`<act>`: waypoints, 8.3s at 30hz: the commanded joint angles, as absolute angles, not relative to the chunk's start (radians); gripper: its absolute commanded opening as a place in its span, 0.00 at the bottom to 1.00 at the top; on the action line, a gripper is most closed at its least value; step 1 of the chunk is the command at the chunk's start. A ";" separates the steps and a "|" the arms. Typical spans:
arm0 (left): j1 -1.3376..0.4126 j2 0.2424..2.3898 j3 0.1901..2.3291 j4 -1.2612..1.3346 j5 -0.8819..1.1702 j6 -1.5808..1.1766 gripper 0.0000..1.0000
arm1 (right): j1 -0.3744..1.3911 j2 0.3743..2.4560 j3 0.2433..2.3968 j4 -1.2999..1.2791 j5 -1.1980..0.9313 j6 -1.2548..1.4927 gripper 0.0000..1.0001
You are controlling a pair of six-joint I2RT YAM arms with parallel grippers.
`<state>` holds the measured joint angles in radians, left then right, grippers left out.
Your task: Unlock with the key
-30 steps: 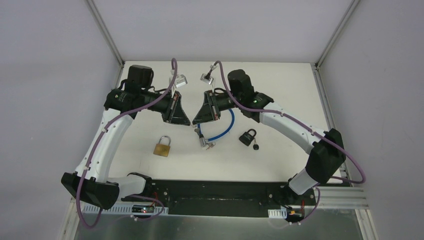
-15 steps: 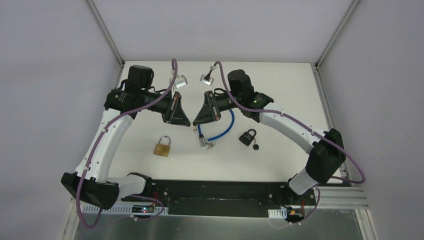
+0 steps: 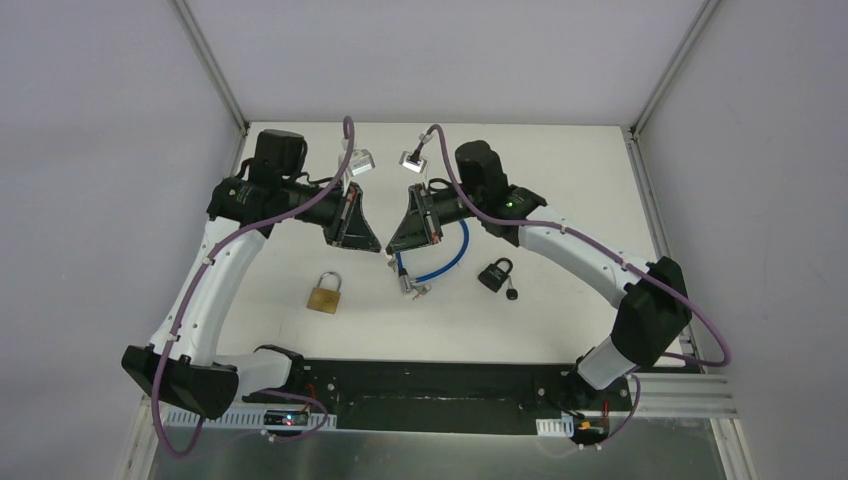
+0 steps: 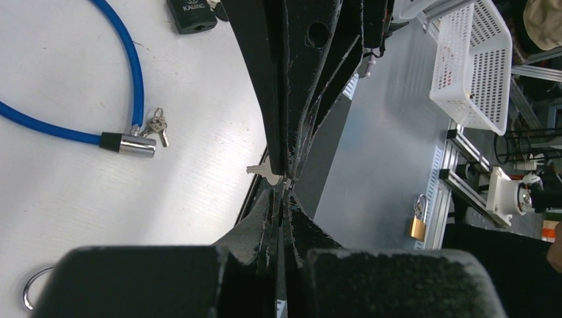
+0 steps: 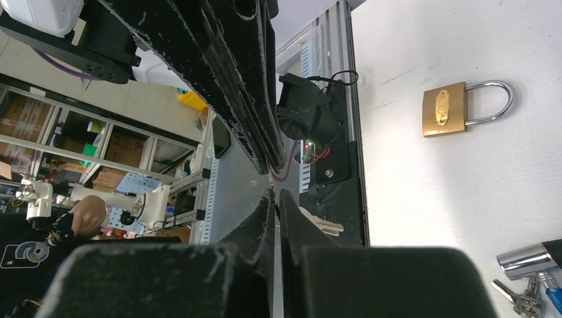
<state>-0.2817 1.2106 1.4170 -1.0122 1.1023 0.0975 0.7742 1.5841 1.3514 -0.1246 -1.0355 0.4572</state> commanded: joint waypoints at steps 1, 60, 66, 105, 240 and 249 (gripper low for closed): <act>-0.282 1.208 1.470 -0.983 1.085 0.107 0.00 | 0.782 1.544 1.346 -0.084 -1.049 0.446 0.00; -0.247 1.631 1.016 -0.894 -0.030 -0.319 0.99 | 0.680 1.397 0.963 0.068 -0.535 0.538 0.00; -0.245 1.563 1.016 -0.905 -0.181 -0.369 0.99 | 0.678 1.409 0.966 0.070 -0.539 0.540 0.00; -0.247 1.409 0.886 -0.934 -0.163 -0.803 0.99 | 0.678 1.423 0.964 0.064 -0.566 0.542 0.00; -0.153 1.448 1.058 -0.613 0.650 -1.311 0.22 | 0.834 1.788 1.354 -0.297 -0.460 0.457 0.00; -0.153 1.442 1.050 -0.614 0.648 -1.304 0.21 | 0.828 1.759 1.334 -0.248 -0.469 0.459 0.00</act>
<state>-0.1619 1.4994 1.0466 -0.6445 0.5964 -1.2461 0.8345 1.7977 1.3045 -0.3012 -0.4530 0.4679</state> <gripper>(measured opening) 0.653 0.009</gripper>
